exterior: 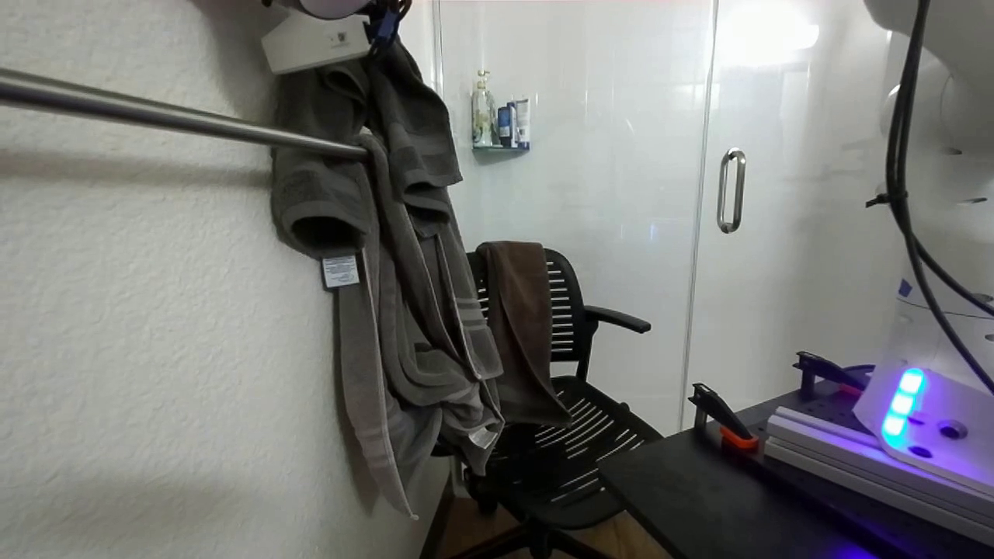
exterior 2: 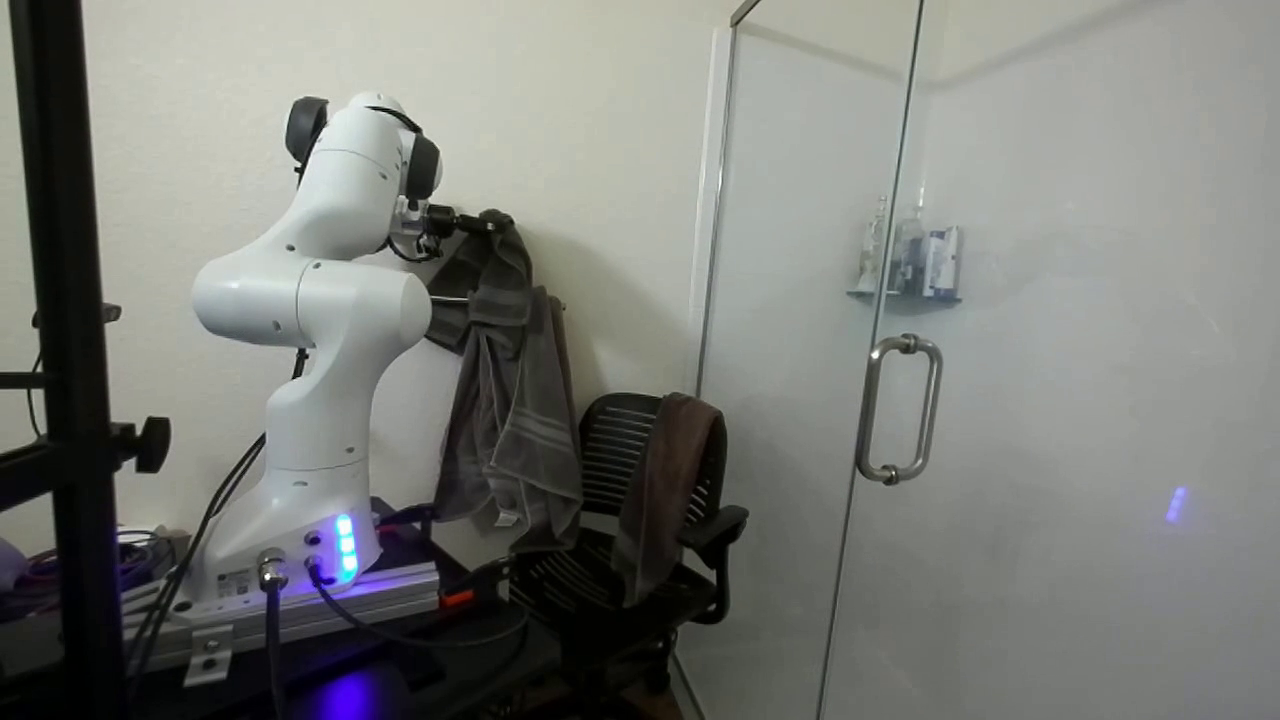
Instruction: Remove the leftmost towel from the bar and put it on the black seat
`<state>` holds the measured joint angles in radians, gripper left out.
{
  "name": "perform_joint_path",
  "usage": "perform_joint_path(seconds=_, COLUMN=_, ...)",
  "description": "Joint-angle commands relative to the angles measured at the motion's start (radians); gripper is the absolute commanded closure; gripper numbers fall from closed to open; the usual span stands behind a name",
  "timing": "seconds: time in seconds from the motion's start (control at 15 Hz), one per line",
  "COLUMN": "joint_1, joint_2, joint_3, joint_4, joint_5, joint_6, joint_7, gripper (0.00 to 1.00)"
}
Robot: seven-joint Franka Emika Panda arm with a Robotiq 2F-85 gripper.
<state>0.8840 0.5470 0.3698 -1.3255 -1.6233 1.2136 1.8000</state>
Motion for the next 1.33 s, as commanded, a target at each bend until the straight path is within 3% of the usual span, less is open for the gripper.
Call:
perform_joint_path(seconds=0.0, joint_1=0.024, joint_2=0.001, joint_3=-0.034, joint_4=0.010, joint_5=0.013, joint_6=0.010, joint_7=-0.005, gripper=0.88)
perform_joint_path(seconds=0.73, joint_1=0.024, joint_2=0.001, joint_3=-0.034, joint_4=0.010, joint_5=0.013, joint_6=0.009, joint_7=-0.004, gripper=0.88)
perform_joint_path(seconds=0.8, joint_1=0.027, joint_2=-0.011, joint_3=-0.015, joint_4=-0.036, joint_5=0.024, joint_6=0.042, joint_7=0.014, gripper=0.97)
perform_joint_path(seconds=0.87, joint_1=0.035, joint_2=-0.037, joint_3=-0.008, joint_4=-0.059, joint_5=0.014, joint_6=0.069, joint_7=0.034, gripper=0.97)
perform_joint_path(seconds=1.0, joint_1=0.055, joint_2=-0.101, joint_3=-0.020, joint_4=-0.052, joint_5=0.020, joint_6=-0.005, joint_7=0.121, gripper=0.97)
perform_joint_path(seconds=1.27, joint_1=0.048, joint_2=-0.236, joint_3=-0.022, joint_4=-0.072, joint_5=0.137, joint_6=-0.174, joint_7=0.198, gripper=0.97)
